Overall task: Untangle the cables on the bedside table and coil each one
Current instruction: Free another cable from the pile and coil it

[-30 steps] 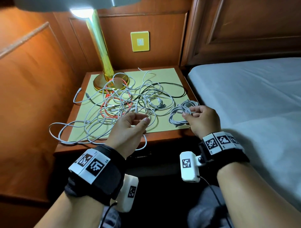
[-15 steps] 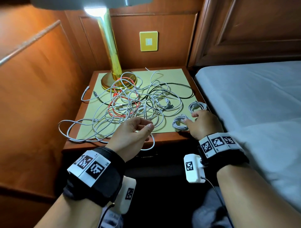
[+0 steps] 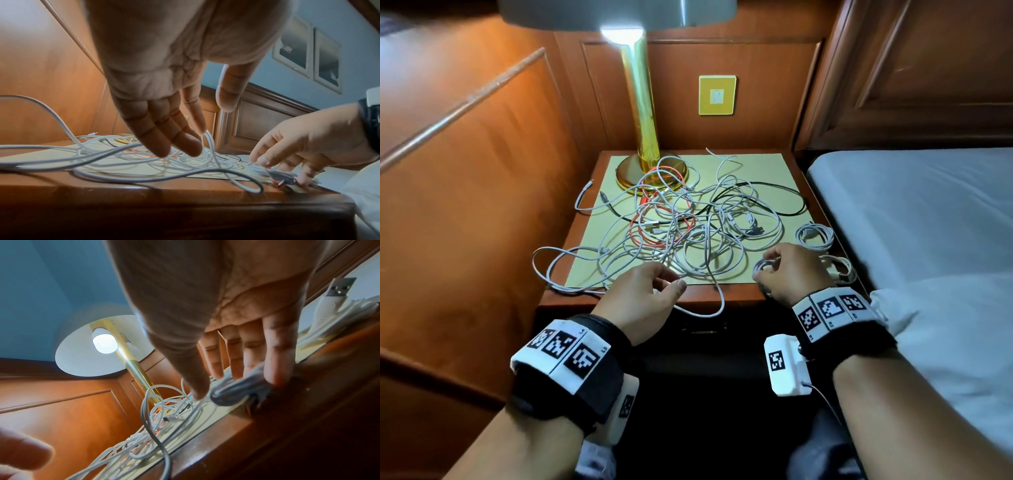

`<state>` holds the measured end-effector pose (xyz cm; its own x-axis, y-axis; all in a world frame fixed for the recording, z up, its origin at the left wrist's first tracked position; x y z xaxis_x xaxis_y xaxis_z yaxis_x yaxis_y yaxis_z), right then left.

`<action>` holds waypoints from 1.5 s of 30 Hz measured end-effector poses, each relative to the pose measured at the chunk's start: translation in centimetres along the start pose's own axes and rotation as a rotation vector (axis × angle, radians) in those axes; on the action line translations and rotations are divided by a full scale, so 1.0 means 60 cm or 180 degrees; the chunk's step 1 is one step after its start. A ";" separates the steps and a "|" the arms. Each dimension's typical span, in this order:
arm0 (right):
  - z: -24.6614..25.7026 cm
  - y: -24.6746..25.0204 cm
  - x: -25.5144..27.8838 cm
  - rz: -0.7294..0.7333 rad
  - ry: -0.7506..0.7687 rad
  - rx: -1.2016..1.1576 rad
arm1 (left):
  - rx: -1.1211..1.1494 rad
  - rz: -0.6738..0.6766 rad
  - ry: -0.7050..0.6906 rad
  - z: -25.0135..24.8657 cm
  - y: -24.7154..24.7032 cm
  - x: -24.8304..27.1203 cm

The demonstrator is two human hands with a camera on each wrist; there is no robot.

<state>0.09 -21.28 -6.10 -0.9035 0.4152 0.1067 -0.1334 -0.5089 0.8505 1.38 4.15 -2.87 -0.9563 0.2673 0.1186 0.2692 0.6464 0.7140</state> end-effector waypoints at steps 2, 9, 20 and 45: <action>0.000 -0.021 -0.007 0.0239 0.0043 0.0130 | -0.0012 0.0032 0.0025 0.005 -0.002 0.002; -0.015 -0.019 -0.029 -0.0038 0.0108 0.0289 | -0.0041 0.0164 -0.0134 -0.007 -0.019 0.004; -0.022 0.007 -0.035 -0.0311 0.0316 0.0136 | 0.0020 0.0237 -0.0393 -0.042 -0.042 -0.007; -0.001 0.000 -0.012 -0.0024 0.0607 0.0329 | 0.0025 0.0333 -0.0384 -0.062 -0.071 -0.005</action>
<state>0.71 -21.59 -6.22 -0.9646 0.2634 0.0092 -0.1067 -0.4222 0.9002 0.11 -1.36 -3.38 -0.9024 0.4172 0.1080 0.3681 0.6159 0.6966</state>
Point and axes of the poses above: each hand's wrist, its own x-axis away from the middle knuckle, its own y-axis out of the back of the hand, z = x × y, the point moved 8 cm from there along -x, towards the middle knuckle, and after that the axes turned 2 degrees about -z, right-handed, at the moved point
